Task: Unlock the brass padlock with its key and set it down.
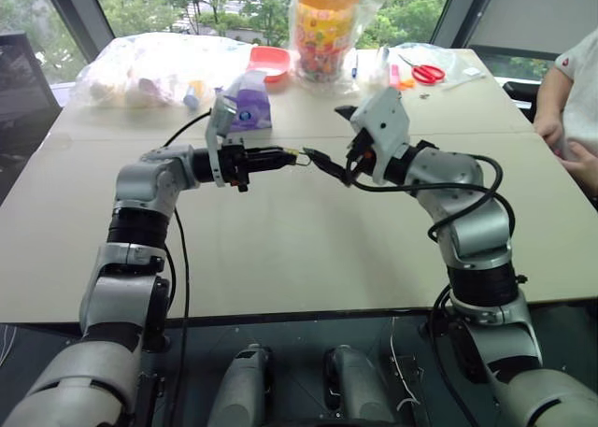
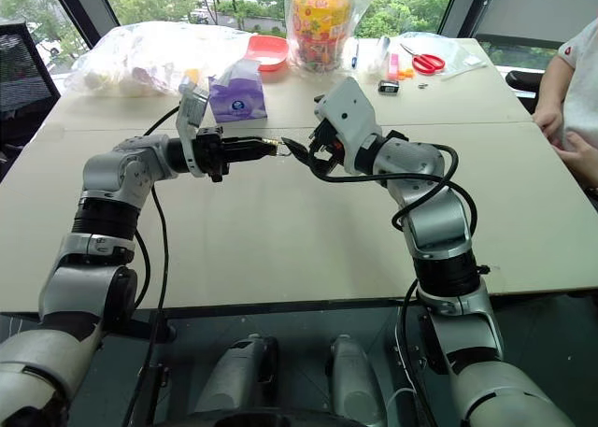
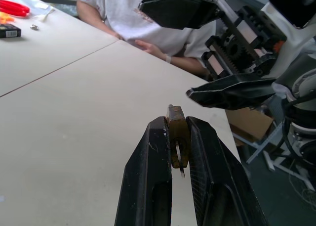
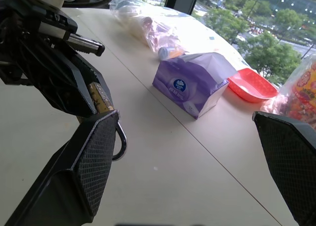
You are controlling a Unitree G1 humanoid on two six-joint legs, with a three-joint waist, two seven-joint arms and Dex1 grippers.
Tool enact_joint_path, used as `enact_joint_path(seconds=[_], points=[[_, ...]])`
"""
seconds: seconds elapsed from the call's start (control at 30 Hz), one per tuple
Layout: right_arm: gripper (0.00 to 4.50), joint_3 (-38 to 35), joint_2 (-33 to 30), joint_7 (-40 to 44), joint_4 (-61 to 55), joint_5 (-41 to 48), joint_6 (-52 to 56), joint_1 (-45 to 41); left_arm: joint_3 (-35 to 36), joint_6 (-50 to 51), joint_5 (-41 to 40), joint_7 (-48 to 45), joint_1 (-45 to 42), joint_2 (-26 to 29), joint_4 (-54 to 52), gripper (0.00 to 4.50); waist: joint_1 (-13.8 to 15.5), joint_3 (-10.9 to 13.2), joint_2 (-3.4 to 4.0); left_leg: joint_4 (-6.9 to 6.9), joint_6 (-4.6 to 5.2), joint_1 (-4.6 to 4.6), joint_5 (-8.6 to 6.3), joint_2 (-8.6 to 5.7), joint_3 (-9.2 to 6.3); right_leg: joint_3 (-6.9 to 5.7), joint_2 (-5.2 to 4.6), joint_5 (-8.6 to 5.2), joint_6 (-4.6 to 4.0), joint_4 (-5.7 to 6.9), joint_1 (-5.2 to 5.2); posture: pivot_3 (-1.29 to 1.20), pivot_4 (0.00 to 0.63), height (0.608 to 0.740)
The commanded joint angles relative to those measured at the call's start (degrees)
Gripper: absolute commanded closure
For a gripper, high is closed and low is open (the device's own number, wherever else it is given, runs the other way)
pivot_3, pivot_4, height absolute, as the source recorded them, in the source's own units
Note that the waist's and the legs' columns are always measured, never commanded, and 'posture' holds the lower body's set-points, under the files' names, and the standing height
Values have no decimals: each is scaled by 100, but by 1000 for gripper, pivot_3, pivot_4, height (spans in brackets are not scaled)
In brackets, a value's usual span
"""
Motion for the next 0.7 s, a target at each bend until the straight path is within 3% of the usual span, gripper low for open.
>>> enact_joint_path(seconds=[0.03,0.3,0.7], points=[[39,30,-66,13,-26,82,-150,-96,58,115,-210,-124,93,105,-454,4500,-2,0,0,0,0,0,0,0,0,0,0,0,0,0,0,0,150,740],[39,162,-212,245,116,239,-76,-70,79,306,-325,-163,311,240,-920,4500,2,0,0,1,0,0,0,0,0,0,0,0,0,0,0,0,150,740],[39,259,-439,488,44,436,-17,63,38,106,-251,-16,297,187,-786,4500,2,0,0,1,0,0,0,0,0,0,0,0,0,0,0,0,150,740]])
